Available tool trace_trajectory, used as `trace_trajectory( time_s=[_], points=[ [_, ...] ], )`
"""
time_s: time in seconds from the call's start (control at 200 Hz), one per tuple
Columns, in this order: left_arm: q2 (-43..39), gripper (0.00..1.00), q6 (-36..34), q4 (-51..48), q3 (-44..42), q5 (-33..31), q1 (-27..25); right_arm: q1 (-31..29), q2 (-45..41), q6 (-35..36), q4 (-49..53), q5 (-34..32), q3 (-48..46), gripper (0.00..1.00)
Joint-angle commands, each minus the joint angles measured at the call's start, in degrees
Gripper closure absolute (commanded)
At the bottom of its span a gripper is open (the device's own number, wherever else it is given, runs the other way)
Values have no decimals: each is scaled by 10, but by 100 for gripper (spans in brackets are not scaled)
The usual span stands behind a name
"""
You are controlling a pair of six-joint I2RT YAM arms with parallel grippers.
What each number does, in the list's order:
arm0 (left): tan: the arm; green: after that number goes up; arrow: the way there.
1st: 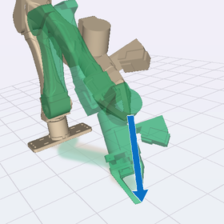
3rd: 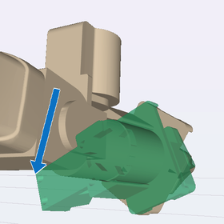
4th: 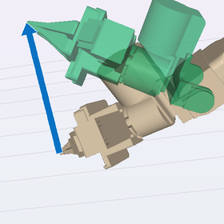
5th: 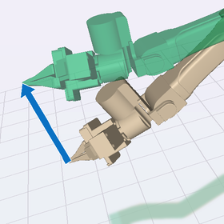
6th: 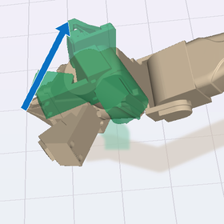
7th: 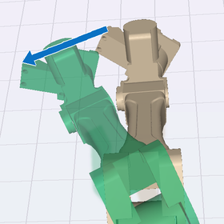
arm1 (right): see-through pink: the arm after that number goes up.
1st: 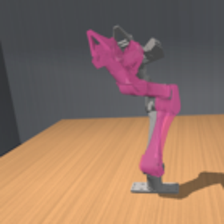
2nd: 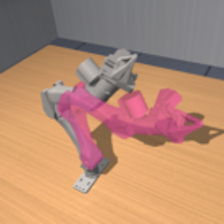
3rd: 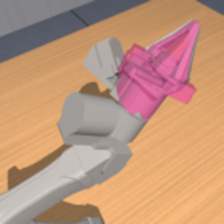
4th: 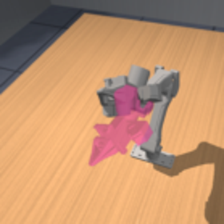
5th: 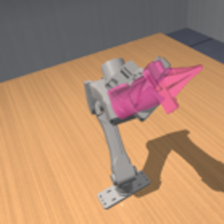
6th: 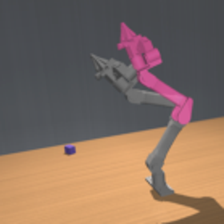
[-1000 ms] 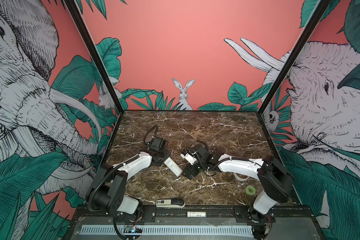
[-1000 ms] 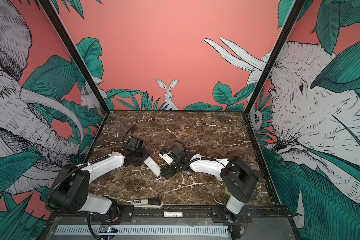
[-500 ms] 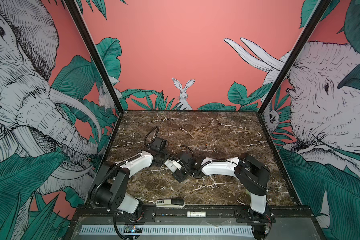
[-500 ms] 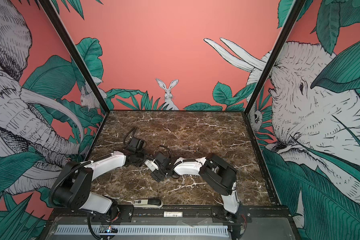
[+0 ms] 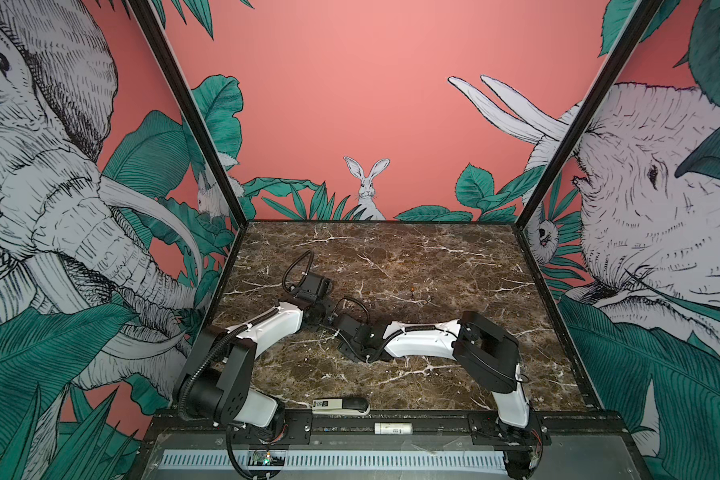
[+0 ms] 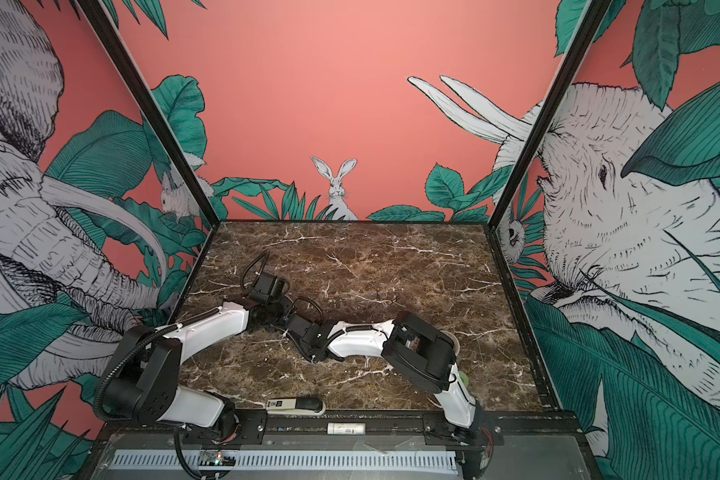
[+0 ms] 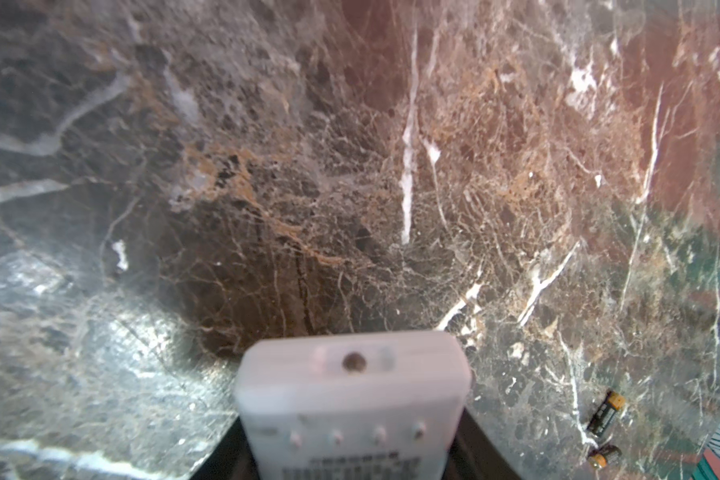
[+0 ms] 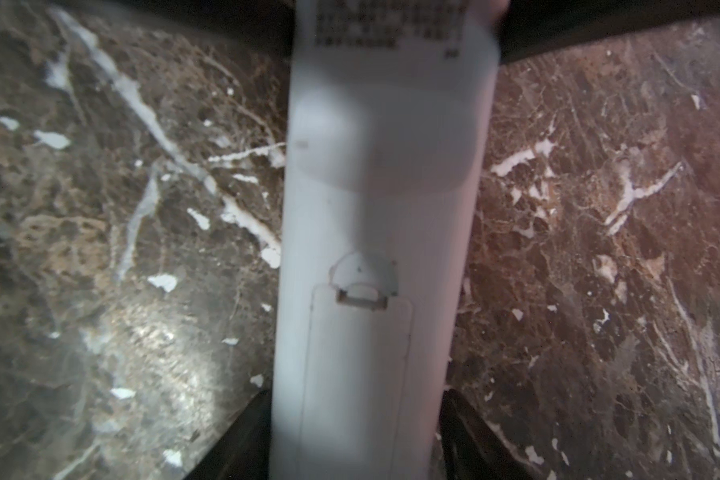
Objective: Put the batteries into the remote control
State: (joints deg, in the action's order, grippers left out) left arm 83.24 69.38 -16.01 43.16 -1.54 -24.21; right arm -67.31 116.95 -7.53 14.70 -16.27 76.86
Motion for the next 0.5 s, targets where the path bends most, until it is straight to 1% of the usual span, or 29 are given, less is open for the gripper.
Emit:
trace_trajectory(
  time_s=[0.0, 0.145, 0.175, 0.215, 0.26, 0.3, 0.36, 0.38, 0.43, 0.495],
  points=[
    [-23, 100, -10, -17, 3, 21, -14, 1, 19, 0, -1, -43, 2, 48],
    [-37, 100, -19, 0, 0, 32, -14, 2, -3, -6, -30, -36, -13, 55],
    [-42, 100, -24, 7, -1, 35, -14, 3, -8, -8, -36, -31, -34, 56],
    [-47, 92, -35, 19, 0, 39, -14, 6, -16, -11, -47, -20, -43, 57],
    [-55, 78, -53, 33, 1, 42, -13, 10, -26, -16, -61, -3, -54, 57],
    [-62, 61, -68, 36, 5, 45, -12, 15, -39, -21, -77, 18, -67, 58],
    [-77, 40, -86, 42, 4, 50, -9, 23, -59, -30, -101, 41, -88, 59],
    [-83, 35, -90, 52, 0, 57, -7, 27, -66, -33, -108, 51, -95, 60],
    [-97, 27, -94, 97, -21, 82, 1, 34, -84, -35, -126, 73, -112, 60],
    [-114, 21, -94, 166, -54, 118, 15, 37, -108, -29, -146, 98, -133, 61]
  ],
)
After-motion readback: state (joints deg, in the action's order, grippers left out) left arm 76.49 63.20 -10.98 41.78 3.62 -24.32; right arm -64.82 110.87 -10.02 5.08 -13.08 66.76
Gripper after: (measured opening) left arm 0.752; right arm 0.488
